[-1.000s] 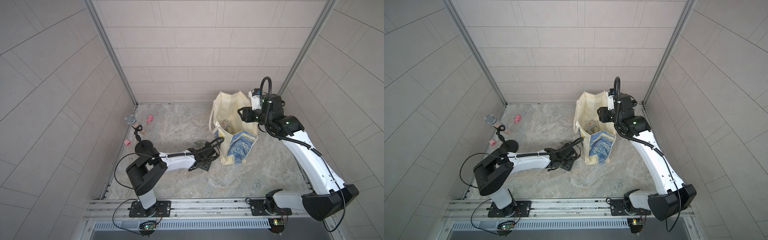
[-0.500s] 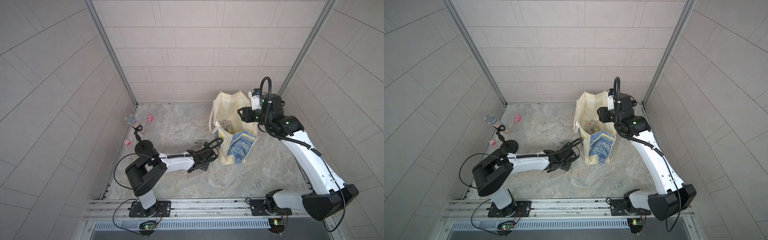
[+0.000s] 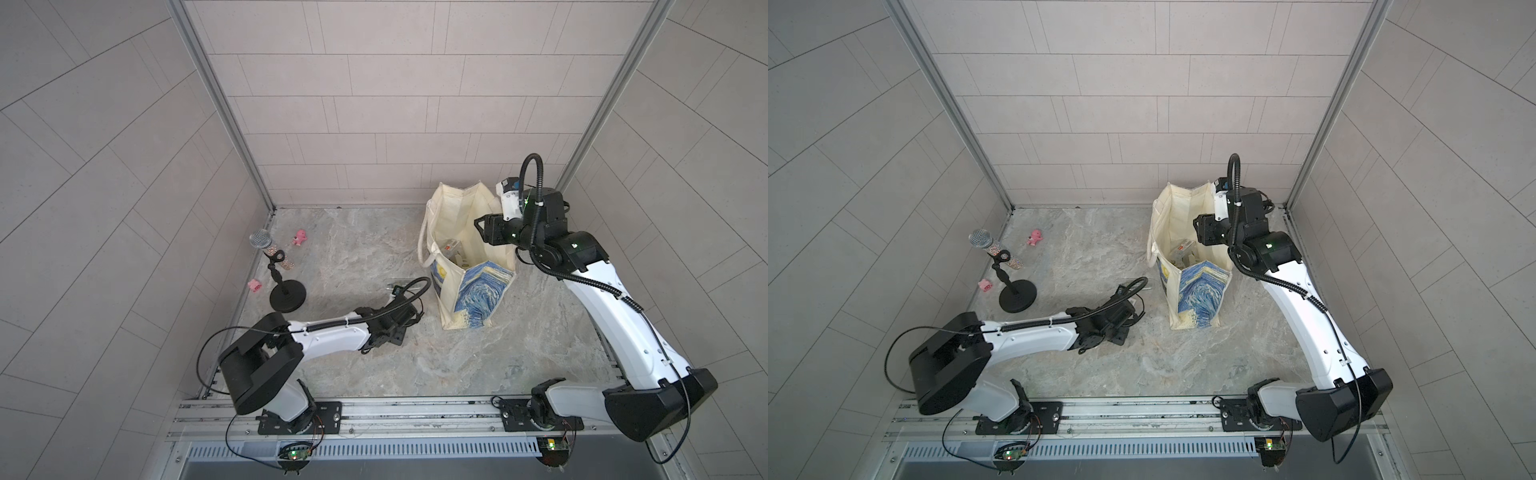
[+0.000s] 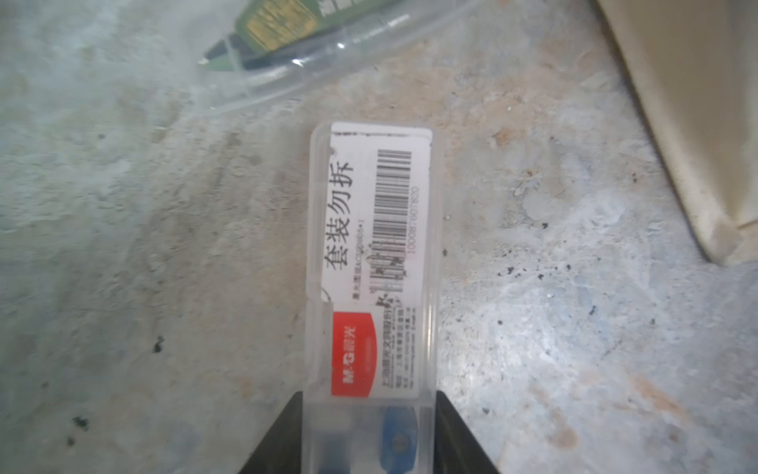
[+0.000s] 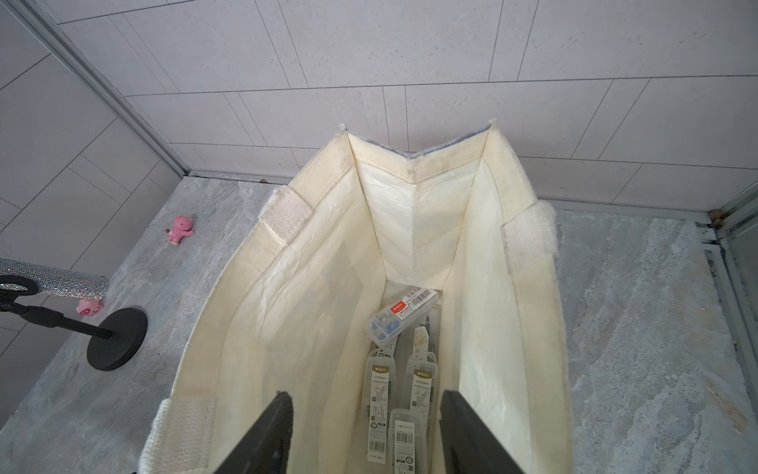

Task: Put the compass set into the canvas bag
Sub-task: Pick up the compass set at the center of the board.

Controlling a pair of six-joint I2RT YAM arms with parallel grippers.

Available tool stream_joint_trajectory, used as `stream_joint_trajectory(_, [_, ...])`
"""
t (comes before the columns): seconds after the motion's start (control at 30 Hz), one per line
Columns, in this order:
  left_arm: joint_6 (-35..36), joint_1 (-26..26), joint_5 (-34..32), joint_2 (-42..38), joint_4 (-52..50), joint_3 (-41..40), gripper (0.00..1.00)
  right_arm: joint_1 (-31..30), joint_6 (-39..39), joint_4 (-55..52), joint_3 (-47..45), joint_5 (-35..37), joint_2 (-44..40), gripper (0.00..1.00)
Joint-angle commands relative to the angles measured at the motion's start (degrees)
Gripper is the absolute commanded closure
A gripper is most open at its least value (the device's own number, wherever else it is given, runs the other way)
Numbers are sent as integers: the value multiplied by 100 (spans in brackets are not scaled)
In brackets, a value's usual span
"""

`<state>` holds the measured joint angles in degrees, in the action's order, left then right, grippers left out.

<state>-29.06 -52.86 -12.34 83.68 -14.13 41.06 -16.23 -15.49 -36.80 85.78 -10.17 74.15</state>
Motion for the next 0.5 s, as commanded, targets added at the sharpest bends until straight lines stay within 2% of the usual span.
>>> stream_joint_trajectory(0.0, [-79,27,-498,-604,323,-299,59,-21,-66,191,-44,-144,-41,41])
stream_joint_trajectory(0.3, [282,39,-1192,-2233,620,-709,59,-372,-96,340,55,-509,128,39])
stream_joint_trajectory(0.47, [736,123,-1134,-3090,738,-541,57,-750,-122,444,197,-731,303,36])
